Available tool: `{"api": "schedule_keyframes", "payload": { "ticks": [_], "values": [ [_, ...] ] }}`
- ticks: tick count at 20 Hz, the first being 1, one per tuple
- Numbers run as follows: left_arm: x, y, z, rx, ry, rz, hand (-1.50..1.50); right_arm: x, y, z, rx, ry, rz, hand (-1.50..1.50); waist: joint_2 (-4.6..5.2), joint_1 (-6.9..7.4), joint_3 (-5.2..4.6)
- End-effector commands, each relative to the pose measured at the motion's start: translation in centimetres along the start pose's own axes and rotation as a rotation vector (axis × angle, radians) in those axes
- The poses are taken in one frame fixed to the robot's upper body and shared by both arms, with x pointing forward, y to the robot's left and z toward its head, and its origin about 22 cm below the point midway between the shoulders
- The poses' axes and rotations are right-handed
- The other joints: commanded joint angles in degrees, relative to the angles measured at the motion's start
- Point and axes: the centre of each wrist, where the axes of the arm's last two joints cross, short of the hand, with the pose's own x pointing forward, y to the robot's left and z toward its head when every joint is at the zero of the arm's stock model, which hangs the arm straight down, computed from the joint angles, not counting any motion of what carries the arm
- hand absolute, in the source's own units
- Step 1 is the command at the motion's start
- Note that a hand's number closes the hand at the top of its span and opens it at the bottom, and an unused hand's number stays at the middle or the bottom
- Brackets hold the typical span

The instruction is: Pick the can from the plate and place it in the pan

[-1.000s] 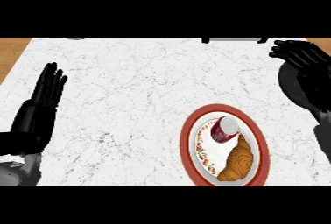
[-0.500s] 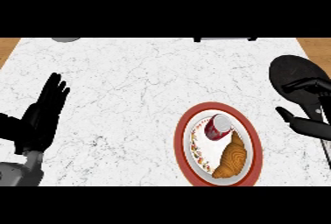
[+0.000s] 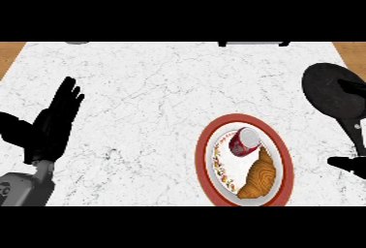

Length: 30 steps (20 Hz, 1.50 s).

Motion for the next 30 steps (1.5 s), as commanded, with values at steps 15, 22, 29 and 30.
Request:
{"api": "schedule_keyframes", "payload": {
  "ticks": [15,22,29,30],
  "values": [
    [0.2,-0.9,-0.9,-0.050,-0.004,-0.006,0.00,7.1,5.6,-5.8,0.663,0.278,0.493,-1.50,0.32,2.10,-0.16],
    [1.1,-0.1,0.4,-0.023,-0.015,-0.004,0.00,10.1,8.3,-6.7,0.713,0.250,0.548,-1.50,-0.01,1.14,0.00],
    [-0.3,-1.3,-1.3,0.000,0.004,-0.014,0.00,11.7,7.9,-6.0,0.706,0.250,0.762,-1.50,0.08,0.29,0.01],
    [0.6,-0.4,-0.1,-0.020,0.001,-0.004,0.00,12.4,9.8,-7.2,0.679,0.270,0.765,-1.50,0.06,1.07,0.00]
  ]
}}
